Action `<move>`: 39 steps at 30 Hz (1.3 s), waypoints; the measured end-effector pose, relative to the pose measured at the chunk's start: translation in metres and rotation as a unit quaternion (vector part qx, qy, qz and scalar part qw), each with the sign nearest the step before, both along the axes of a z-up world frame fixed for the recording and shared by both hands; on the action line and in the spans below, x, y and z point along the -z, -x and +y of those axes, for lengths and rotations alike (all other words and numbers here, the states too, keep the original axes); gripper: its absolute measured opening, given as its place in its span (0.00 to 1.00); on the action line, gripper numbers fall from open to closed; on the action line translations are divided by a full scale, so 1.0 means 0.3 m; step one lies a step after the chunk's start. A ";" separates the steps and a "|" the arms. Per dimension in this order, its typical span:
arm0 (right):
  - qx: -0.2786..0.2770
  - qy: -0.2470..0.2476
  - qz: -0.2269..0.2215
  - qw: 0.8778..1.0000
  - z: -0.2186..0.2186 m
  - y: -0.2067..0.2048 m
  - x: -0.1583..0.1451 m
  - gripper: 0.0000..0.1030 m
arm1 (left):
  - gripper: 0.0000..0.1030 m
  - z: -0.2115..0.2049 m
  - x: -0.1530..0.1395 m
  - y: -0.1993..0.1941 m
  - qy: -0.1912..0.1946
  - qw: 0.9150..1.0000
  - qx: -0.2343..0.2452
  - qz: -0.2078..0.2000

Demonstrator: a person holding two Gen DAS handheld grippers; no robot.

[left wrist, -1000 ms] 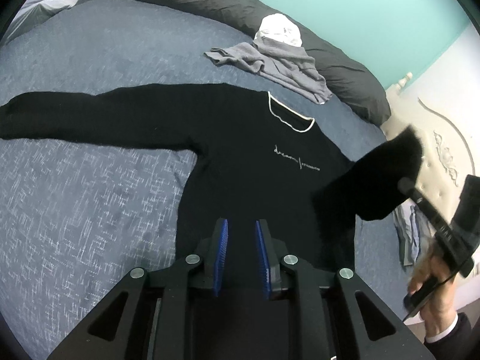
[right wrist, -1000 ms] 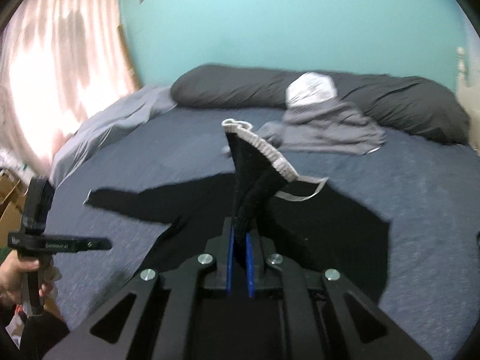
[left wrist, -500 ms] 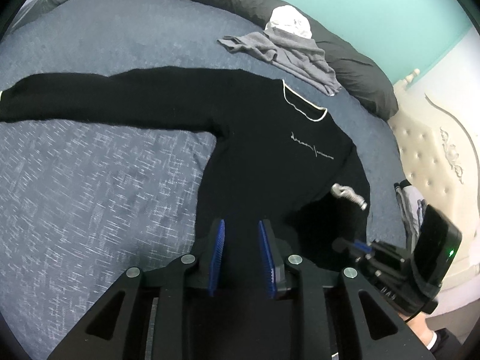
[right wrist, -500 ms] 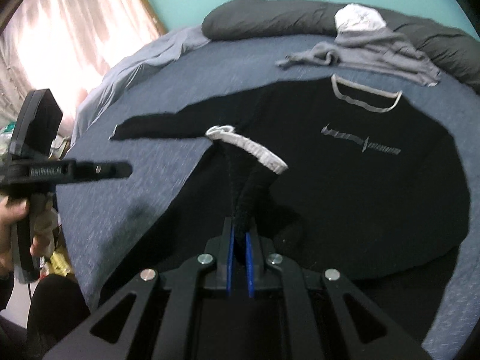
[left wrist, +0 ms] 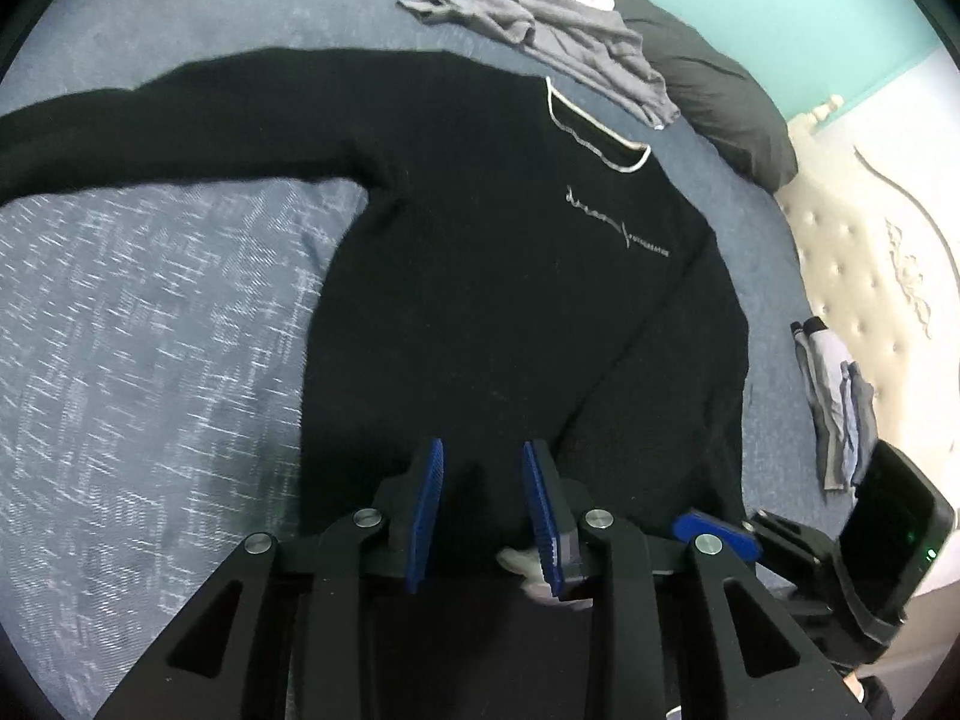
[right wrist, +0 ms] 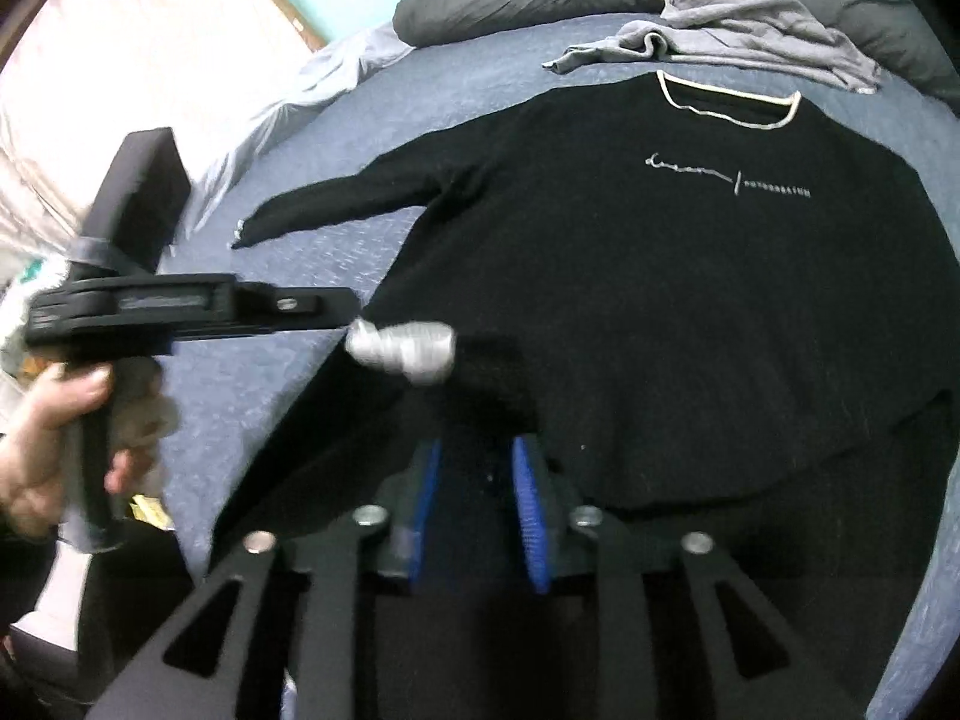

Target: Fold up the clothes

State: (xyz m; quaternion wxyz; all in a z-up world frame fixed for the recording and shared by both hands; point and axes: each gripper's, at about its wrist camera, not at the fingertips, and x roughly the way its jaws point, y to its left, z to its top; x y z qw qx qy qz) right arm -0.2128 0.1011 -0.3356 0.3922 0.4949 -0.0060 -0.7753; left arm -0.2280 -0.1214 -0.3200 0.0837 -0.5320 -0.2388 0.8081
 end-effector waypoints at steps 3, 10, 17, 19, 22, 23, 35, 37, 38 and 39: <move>-0.004 0.019 -0.006 1.000 0.050 -0.015 -0.012 0.31 | 0.30 0.026 0.024 0.010 0.007 1.000 0.013 -0.007; 0.059 0.043 -0.005 0.997 0.226 -0.003 -0.018 0.34 | 0.30 0.106 0.071 0.023 0.011 0.998 0.053 -0.014; 0.131 0.087 0.003 0.988 0.379 0.015 -0.007 0.37 | 0.30 0.136 0.085 0.020 0.020 0.997 0.072 -0.012; 0.138 0.086 0.006 0.987 0.400 0.019 0.000 0.39 | 0.30 0.137 0.078 0.018 0.018 0.997 0.073 -0.011; 0.145 0.084 0.009 0.986 0.424 0.019 0.012 0.39 | 0.30 0.132 0.051 0.011 0.010 0.997 0.073 -0.002; 0.148 0.088 0.006 0.985 0.432 0.019 0.019 0.39 | 0.30 0.136 0.046 0.013 0.013 0.997 0.076 -0.001; 0.178 0.130 -0.021 0.975 0.506 0.030 0.046 0.40 | 0.28 0.175 0.097 0.022 0.004 0.995 0.094 -0.019; 0.185 0.131 -0.023 0.974 0.520 0.033 0.052 0.40 | 0.17 0.187 0.088 0.020 0.009 0.995 0.103 -0.016; 0.188 0.133 -0.026 0.973 0.525 0.035 0.058 0.40 | 0.09 0.196 0.081 0.023 0.013 0.994 0.107 -0.014; 0.192 0.135 -0.030 0.972 0.531 0.037 0.063 0.40 | 0.07 0.203 0.074 0.024 0.016 0.994 0.110 -0.012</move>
